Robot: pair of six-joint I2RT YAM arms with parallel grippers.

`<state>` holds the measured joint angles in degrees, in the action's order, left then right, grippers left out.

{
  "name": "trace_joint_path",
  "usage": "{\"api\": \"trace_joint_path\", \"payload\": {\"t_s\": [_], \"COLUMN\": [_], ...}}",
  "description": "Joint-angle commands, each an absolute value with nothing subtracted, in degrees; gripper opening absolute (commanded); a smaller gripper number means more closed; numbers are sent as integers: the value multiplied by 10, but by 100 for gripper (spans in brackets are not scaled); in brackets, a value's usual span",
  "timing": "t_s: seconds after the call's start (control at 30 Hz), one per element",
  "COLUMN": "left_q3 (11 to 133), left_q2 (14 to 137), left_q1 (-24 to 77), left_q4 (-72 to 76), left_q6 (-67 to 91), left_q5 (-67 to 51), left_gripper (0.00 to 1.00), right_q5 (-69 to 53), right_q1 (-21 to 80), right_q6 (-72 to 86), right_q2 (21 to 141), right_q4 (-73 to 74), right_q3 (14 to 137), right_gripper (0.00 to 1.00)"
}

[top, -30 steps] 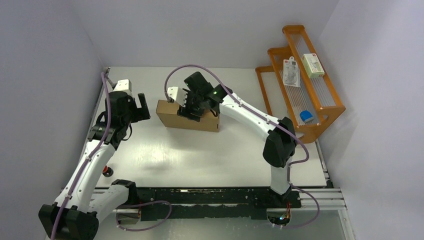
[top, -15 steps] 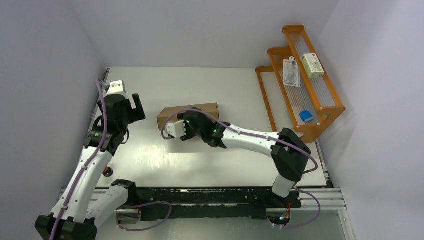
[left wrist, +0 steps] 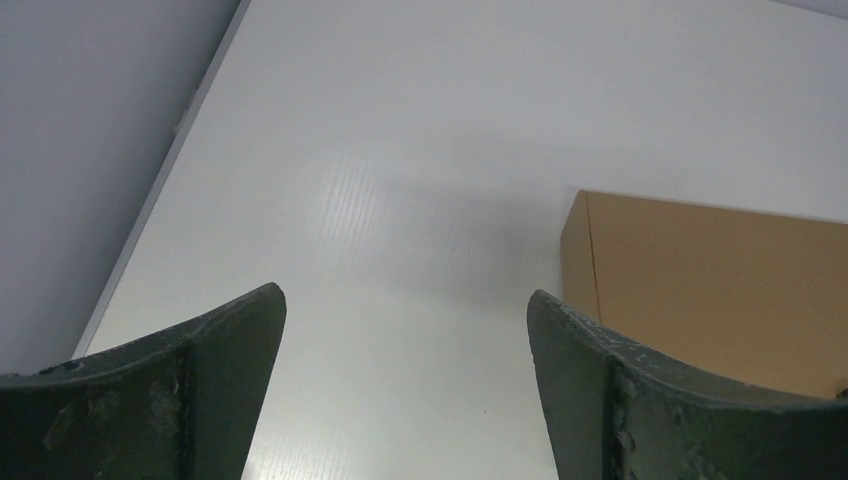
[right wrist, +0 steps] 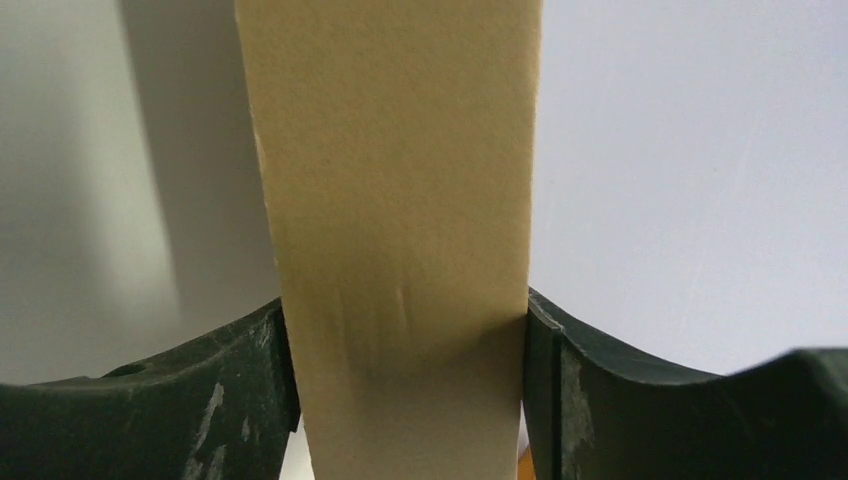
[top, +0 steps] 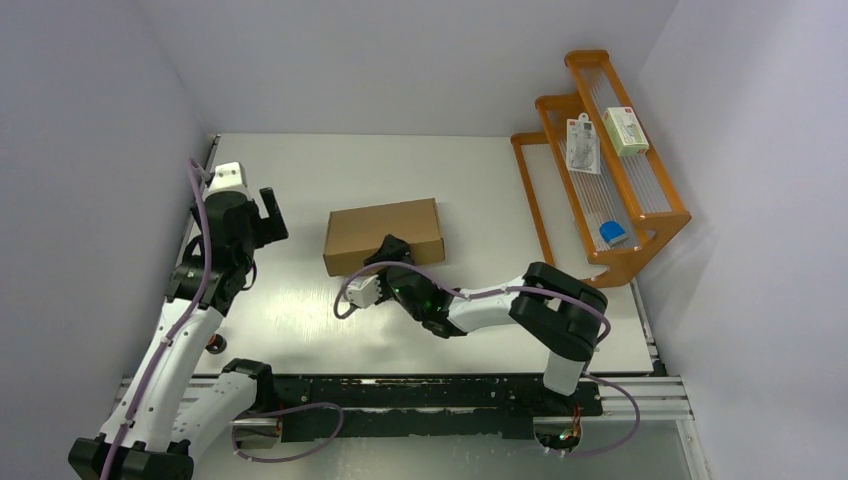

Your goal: Fold the paper box

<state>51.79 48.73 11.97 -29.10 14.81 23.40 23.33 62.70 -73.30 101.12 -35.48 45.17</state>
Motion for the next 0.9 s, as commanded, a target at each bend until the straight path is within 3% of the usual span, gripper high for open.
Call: {"api": "trace_joint_path", "payload": {"t_s": [0.0, 0.13, 0.2, 0.23, 0.43, 0.67, 0.87], "left_q3": [512, 512, 511, 510, 507, 497, 491], "left_q2": [478, 476, 473, 471, 470, 459, 444], "left_q1": [124, 124, 124, 124, 124, 124, 130], "left_q4": [-293, -292, -291, -290, -285, -273, -261], "left_q6": [150, 150, 150, 149, 147, 141, 134], "left_q5": [247, 245, 244, 243, 231, 216, 193], "left_gripper": [95, 94, 94, 94, 94, 94, 94], "right_q5": [293, 307, 311, 312, 341, 292, 287], "right_q1": [634, 642, 647, 651, 682, 709, 691], "right_q6": [-748, -676, -638, -615, -518, -387, -288], "right_q2": [1028, 1027, 1021, 1018, 984, 932, 891], "right_q4": [-445, -349, -301, -273, -128, 106, 135], "right_q3": [440, 457, 464, 468, 482, 538, 561], "right_gripper": [75, 83, 98, 100, 100, 100, 100]}}
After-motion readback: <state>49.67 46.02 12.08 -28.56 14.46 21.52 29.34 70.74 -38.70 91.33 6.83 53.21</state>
